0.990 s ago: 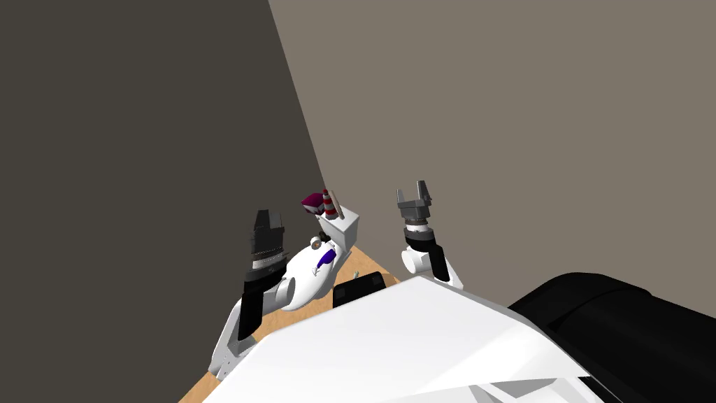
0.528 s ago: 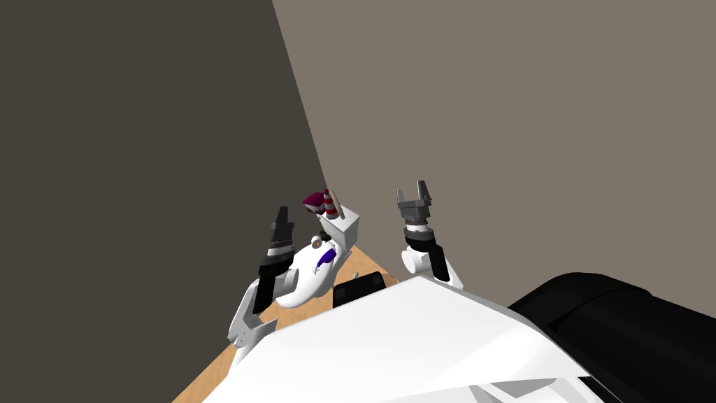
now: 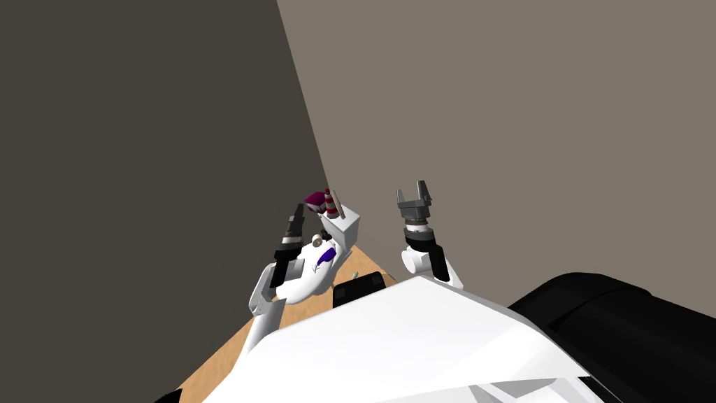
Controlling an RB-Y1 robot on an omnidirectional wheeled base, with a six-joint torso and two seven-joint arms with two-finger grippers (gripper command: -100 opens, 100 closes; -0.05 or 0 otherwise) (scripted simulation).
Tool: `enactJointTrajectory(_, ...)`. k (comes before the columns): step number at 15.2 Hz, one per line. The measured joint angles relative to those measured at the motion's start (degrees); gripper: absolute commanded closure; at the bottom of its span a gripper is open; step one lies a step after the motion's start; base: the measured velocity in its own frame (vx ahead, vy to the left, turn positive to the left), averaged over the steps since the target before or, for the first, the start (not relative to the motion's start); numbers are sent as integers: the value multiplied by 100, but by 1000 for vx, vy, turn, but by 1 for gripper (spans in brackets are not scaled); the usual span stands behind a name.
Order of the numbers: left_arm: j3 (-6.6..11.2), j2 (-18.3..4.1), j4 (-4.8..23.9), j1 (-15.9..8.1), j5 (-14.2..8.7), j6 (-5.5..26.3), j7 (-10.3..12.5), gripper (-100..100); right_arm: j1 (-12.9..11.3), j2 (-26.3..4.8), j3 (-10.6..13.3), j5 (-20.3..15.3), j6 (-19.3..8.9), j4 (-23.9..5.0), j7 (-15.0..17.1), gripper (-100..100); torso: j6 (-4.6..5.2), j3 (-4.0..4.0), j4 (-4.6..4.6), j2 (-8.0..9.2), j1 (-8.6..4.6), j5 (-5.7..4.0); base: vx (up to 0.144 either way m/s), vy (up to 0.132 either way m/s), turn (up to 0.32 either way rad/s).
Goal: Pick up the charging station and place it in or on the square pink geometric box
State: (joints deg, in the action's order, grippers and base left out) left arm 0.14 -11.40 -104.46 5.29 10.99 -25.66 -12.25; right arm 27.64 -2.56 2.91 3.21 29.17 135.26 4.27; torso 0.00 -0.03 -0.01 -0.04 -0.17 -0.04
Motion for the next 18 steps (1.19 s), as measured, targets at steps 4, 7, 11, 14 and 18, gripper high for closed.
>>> enactJointTrajectory(4, -88, 2, 549, -421, 290, 166, -119, -100, 0, 0, 0, 0, 0, 0, 0, 0, 0, 0, 0, 1, -2, -1, -6, -43, 75)
enactJointTrajectory(7, -137, -39, 915, -786, 489, 374, -159, -100, 0, 0, 0, 0, 0, 0, 0, 0, 0, 0, 0, 0, -1, -1, -5, -37, 58)
enactJointTrajectory(11, -181, -28, 1353, -1127, 673, 493, -226, -100, 0, 0, 0, 0, 0, 0, 0, 0, 0, 1, 0, 2, 5, 1, -8, -29, 52)
enactJointTrajectory(14, -216, -23, 1689, -1386, 821, 583, -276, -100, 0, 0, 0, 0, 0, 0, 0, 0, 0, 1, 0, 2, 5, 1, -8, -29, 51)
enactJointTrajectory(18, -286, -16, 2220, -1842, 1084, 769, -359, -100, 0, 0, 0, 0, 0, 0, 0, 0, -1, 2, 1, 4, -1, -1, -13, -38, 65)
